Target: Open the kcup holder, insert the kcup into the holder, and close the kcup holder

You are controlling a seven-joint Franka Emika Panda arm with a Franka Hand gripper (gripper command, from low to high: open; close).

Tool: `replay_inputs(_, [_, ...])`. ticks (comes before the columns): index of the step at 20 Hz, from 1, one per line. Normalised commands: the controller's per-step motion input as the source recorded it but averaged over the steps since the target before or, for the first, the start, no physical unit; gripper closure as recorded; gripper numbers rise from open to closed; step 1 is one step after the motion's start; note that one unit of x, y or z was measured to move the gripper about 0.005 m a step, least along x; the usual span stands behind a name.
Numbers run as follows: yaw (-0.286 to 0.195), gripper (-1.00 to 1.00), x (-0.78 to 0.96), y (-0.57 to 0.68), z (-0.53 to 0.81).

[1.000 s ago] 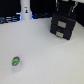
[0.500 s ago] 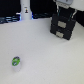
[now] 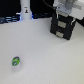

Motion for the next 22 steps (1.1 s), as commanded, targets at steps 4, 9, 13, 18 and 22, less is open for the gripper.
replay_inputs(4, [-0.013,1.0,-0.31,0.01,-0.26])
replay_inputs(9, [-0.011,1.0,-0.03,-0.01,-0.01])
replay_inputs(13, [-0.011,1.0,0.04,-0.02,0.0])
replay_inputs(18, [-0.012,1.0,0.14,-0.03,0.0])
replay_inputs(22, [-0.037,1.0,0.59,-0.09,0.13])
